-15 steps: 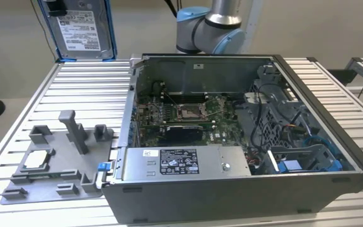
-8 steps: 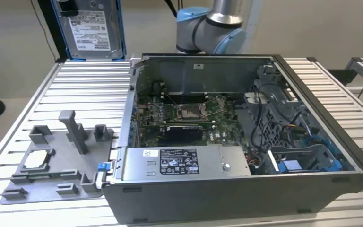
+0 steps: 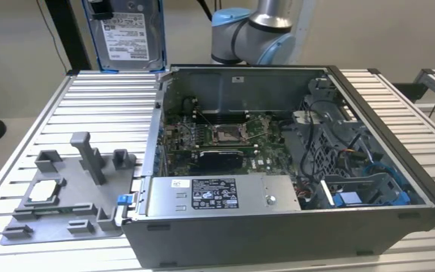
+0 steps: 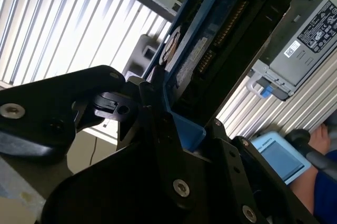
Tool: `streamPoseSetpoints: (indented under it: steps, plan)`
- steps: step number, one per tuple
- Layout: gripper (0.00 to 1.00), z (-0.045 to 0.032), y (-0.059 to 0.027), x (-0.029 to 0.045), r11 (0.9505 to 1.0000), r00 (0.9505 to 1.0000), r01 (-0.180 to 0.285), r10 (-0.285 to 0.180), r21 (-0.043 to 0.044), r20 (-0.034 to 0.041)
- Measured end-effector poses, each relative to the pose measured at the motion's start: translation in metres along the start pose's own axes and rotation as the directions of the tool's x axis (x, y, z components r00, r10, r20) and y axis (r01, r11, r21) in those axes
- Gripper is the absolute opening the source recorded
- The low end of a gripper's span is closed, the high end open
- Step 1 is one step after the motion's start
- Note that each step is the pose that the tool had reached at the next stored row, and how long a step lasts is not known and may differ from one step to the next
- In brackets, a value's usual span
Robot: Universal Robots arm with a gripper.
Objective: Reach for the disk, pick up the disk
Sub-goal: 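Pick up the disk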
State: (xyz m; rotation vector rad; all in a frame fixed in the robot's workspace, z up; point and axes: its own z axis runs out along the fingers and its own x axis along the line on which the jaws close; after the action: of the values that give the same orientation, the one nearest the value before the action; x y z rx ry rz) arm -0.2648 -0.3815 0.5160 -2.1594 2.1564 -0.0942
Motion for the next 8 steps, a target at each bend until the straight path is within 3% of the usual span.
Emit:
streamPoseSetpoints:
  steps: [8]
  plan:
    - [0.0,0.0027,-0.0251,0.0001,1.0,1.0,0.0,0.0,-0.0002,0.0]
